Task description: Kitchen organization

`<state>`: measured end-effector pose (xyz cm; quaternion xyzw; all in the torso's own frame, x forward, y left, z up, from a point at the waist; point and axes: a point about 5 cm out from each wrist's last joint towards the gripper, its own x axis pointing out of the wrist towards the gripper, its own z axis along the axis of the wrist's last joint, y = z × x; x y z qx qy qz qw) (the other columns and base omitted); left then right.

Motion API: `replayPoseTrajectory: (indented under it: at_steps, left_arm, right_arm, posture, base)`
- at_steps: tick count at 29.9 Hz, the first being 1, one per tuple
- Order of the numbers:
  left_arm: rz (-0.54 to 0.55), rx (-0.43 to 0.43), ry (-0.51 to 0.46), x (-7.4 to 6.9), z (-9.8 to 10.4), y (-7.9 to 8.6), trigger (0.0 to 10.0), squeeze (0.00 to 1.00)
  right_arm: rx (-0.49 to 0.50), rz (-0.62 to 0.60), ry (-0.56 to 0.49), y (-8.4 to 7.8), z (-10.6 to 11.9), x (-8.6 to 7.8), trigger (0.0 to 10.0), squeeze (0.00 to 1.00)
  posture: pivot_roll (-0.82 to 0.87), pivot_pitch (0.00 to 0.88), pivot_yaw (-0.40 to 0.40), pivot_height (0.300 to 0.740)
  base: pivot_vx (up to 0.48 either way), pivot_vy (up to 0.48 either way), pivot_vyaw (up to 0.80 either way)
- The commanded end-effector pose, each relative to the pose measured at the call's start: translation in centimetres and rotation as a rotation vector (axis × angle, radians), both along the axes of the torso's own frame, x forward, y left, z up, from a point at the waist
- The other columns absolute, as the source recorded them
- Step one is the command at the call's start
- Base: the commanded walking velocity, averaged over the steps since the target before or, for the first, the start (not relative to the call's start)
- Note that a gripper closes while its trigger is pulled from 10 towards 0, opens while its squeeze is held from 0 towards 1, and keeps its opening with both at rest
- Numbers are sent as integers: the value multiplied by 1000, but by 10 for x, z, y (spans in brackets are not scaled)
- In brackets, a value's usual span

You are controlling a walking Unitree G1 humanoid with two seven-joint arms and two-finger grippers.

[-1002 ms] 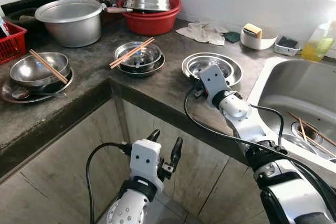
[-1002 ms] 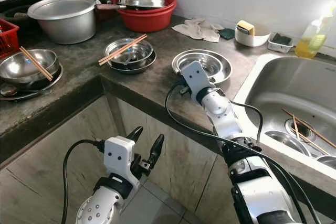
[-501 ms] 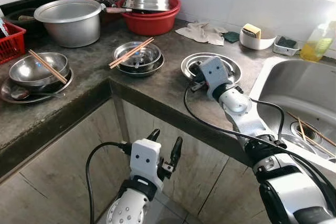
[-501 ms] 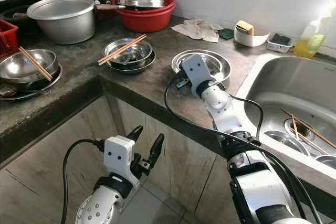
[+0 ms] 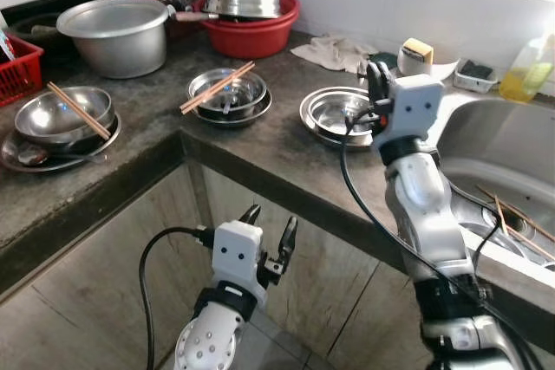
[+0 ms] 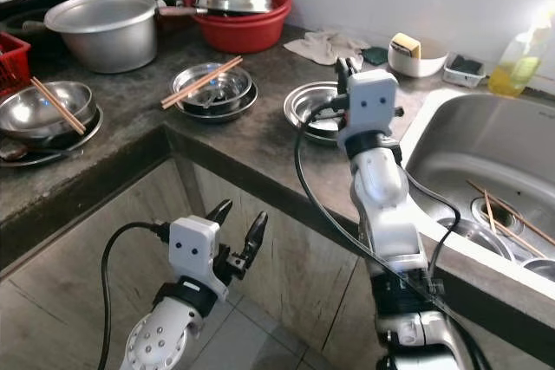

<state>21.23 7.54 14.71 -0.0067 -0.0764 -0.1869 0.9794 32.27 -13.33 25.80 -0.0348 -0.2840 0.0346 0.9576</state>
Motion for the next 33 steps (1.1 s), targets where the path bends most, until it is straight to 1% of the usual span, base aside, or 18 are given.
replayPoseTrajectory:
  at_steps: [1, 5, 9, 15, 19, 20, 21, 23, 26, 28, 30, 31, 32, 33]
  left_arm:
    - [-8, -2, 7, 2, -2, 0, 10000, 0]
    - [-14, 2, 5, 4, -2, -1, 10000, 0]
    - [-17, 22, -1, 6, -2, 0, 10000, 0]
    - [-20, 22, -6, 8, -2, 0, 10000, 0]
    - [-20, 19, -14, 10, 0, 1, 10000, 0]
    - [-23, 30, -12, 10, 0, 0, 10000, 0]
    - [-29, 63, -26, 10, -1, 0, 10000, 0]
    - [-33, 77, -30, 10, -1, -1, 10000, 0]
    - [-31, 61, -26, 10, -1, -1, 10000, 0]
    - [-25, 31, -8, 12, -1, 0, 10000, 0]
    - [-21, 34, -6, 12, -1, 1, 10000, 0]
    - [-19, 36, -6, 13, -1, 1, 10000, 0]
    - [-16, 37, -8, 13, -1, 1, 10000, 0]
    - [-17, 49, -12, 13, -1, 2, 10000, 0]
  right_arm:
    - [17, -33, -20, -1, 6, -10, 0, 0]
    - [36, -92, 9, -6, 1, -23, 0, 0]
    - [41, -140, 60, -11, -7, -34, 0, 0]
    - [34, -164, 107, -13, -16, -39, 0, 0]
    - [28, -175, 133, -13, -19, -41, 0, 0]
    - [27, -178, 136, -13, -19, -41, 0, 0]
    - [24, -185, 140, -12, -19, -41, 0, 0]
    - [23, -187, 143, -12, -19, -41, 0, 0]
    - [15, -189, 141, -12, -18, -41, 0, 0]
    - [5, -195, 138, -13, -17, -41, 0, 0]
    - [2, -197, 136, -13, -17, -41, 0, 0]
    - [-1, -201, 134, -13, -16, -40, 1216, 0]
    - [-5, -199, 132, -13, -15, -40, 1216, 0]
    - [-13, -189, 132, -12, -14, -39, 9176, 0]
  posture:
    - [110, 47, -43, 740]
    - [102, 39, -35, 740]
    - [97, 34, -26, 740]
    - [98, 33, -24, 740]
    - [95, 33, -17, 740]
    - [95, 33, -17, 740]
    - [96, 32, -16, 740]
    - [95, 33, -16, 740]
    - [93, 32, -13, 740]
    - [95, 31, -16, 740]
    - [96, 30, -16, 740]
    - [96, 30, -16, 740]
    - [97, 30, -19, 740]
    - [97, 29, -21, 740]
  base:
    - [0, 0, 0]
    - [0, 0, -481]
    - [0, 465, -800]
    - [0, 479, -800]
    - [0, 0, -800]
    - [0, 0, -800]
    - [266, -398, -800]
    - [266, -398, -800]
    - [273, -391, -800]
    - [0, 0, -800]
    - [0, 0, -613]
    - [0, 0, 0]
    - [0, 0, 0]
    - [0, 0, 0]
